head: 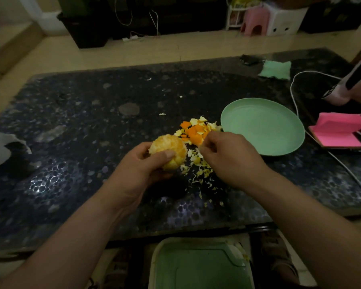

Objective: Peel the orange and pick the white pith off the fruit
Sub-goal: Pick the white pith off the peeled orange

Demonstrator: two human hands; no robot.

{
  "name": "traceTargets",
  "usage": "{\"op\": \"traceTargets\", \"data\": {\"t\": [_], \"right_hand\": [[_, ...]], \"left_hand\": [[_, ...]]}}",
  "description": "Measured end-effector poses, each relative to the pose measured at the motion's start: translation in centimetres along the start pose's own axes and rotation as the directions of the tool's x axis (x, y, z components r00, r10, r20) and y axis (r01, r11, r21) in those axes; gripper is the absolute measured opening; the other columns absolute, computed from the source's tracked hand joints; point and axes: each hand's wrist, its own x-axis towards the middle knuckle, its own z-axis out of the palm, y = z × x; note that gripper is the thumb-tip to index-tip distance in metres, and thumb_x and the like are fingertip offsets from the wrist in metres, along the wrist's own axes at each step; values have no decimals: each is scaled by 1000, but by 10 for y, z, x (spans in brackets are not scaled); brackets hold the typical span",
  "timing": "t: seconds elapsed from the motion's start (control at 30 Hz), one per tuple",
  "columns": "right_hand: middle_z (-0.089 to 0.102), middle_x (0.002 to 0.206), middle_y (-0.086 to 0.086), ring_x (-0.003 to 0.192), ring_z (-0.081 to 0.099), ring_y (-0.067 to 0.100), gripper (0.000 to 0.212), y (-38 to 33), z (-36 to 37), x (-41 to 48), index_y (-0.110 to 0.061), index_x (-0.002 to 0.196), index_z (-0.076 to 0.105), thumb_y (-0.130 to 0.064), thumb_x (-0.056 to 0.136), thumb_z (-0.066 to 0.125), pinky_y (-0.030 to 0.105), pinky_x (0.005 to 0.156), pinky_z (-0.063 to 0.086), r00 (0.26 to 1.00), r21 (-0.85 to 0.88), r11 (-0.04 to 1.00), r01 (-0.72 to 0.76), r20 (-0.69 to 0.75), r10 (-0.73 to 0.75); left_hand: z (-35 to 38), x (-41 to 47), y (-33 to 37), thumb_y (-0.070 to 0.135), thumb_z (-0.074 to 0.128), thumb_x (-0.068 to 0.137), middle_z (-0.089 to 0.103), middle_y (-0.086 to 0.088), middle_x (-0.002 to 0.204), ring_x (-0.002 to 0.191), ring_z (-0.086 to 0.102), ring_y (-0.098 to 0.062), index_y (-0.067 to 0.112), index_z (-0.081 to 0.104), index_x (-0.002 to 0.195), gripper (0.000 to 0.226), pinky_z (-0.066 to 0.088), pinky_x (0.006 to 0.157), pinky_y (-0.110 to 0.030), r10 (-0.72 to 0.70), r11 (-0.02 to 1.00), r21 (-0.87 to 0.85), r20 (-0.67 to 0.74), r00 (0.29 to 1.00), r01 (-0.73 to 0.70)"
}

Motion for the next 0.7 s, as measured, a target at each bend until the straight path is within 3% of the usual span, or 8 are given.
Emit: {"op": "traceTargets", "data": {"t": [0.07,0.17,0.23,0.37,0.5,0.7], "right_hand": [[69,94,-6,85,65,20,10,5,5,5,-28,106,66,-26,102,58,37,70,52,999,-74,997,-17,32,19],[68,89,-7,83,63,19,13,9,7,6,-27,96,67,-36,102,59,34,67,48,999,-154,988,-18,36,23],[70,98,-8,89,65,18,11,11,6,5,-28,105,69,-27,99,60,35,71,52,999,-130,991,-8,46,14],[70,87,-14,82,64,3,12,8,-3,4,-28,95,72,-39,100,68,27,71,52,1000,165,986,3,23,-7],[73,91,-17,86,67,-5,10,-6,-13,-4,-30,105,76,-29,95,77,9,73,50,996,397,916,48,55,-76],[71,83,-17,80,66,0,5,-11,-15,-12,-30,94,77,-33,97,74,28,74,57,994,271,956,112,-51,-102]], "left_hand": [[2,4,-5,30,82,71,79,-11,117,101,78,-23,11,68,124,59,62,79,-32,-24,1000,16,-22,999,24],[2,7,-9,30,81,73,78,-10,118,105,77,-23,10,68,127,60,61,84,-35,-35,999,4,-4,999,35],[1,7,-9,28,80,74,78,-10,119,106,76,-23,9,67,128,58,62,87,-37,-39,999,-12,9,999,39],[0,7,-6,22,78,79,77,-11,123,113,75,-26,9,65,131,55,62,89,-37,-29,997,-72,47,998,32],[2,7,-3,17,79,76,75,-14,124,111,75,-29,8,64,131,57,63,83,-34,6,997,-73,60,998,-1],[3,6,-4,16,88,72,76,-11,121,107,75,-28,15,67,128,60,63,86,-36,66,998,7,78,995,-67]]}}
